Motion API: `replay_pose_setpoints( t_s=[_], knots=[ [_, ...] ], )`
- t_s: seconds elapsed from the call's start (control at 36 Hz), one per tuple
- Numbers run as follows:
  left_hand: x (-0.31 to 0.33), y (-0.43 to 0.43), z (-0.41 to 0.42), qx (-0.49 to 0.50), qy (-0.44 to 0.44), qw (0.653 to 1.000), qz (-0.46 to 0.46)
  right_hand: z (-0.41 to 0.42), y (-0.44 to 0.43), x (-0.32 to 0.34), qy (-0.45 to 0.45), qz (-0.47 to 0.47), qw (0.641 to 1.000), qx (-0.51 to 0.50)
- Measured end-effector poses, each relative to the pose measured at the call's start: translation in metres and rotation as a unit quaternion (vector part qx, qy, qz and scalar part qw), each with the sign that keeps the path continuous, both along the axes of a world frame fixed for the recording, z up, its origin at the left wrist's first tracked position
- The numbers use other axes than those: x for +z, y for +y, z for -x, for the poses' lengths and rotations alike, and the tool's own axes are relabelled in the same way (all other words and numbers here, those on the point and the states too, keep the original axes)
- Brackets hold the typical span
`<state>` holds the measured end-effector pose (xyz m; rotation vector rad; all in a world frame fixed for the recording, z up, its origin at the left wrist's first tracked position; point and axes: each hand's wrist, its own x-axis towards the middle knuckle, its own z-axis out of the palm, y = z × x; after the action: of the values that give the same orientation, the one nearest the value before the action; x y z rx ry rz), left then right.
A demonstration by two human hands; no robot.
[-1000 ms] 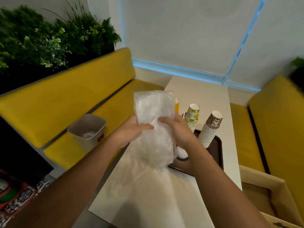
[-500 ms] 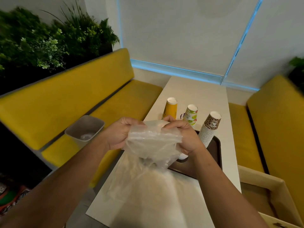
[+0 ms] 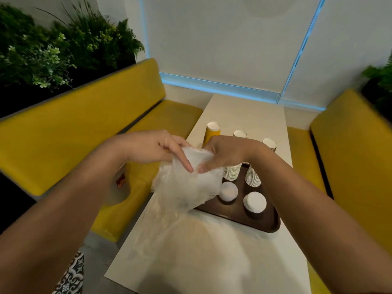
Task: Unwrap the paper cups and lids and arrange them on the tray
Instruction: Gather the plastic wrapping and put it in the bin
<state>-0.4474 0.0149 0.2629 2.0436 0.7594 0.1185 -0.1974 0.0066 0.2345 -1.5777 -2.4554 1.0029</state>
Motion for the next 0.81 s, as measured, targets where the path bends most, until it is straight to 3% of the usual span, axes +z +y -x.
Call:
replay_pose_setpoints(
  t_s=[0.06,0.11,0.22,0.28,0.39,0.81],
  knots=[
    [0.015,-0.002,0.005,-0.004,-0.005,1.0,0.017,-0.001,0.004,-0.001,-0.036,-0.03,0.999,0.006],
    [0.022,-0.005,-0.001,0.019,0.002,1.0,-0.022,0.002,0.007,-0.003,-0.057,-0.055,0.997,0.008],
    [0.001,-0.004,-0.038,0.084,0.179,0.968,-0.157,0.01,0.014,-0.008,-0.08,-0.09,0.993,-0.002],
    [-0.019,0.004,-0.049,0.076,0.229,0.957,-0.161,0.012,0.017,-0.009,-0.092,-0.107,0.99,-0.001],
    [-0.041,0.021,-0.049,0.084,0.225,0.964,-0.114,0.015,0.016,-0.01,-0.112,-0.11,0.987,0.018],
    [-0.052,0.037,-0.051,0.117,0.242,0.954,-0.135,0.001,0.021,-0.028,-0.028,-0.103,0.994,-0.002]
  ],
)
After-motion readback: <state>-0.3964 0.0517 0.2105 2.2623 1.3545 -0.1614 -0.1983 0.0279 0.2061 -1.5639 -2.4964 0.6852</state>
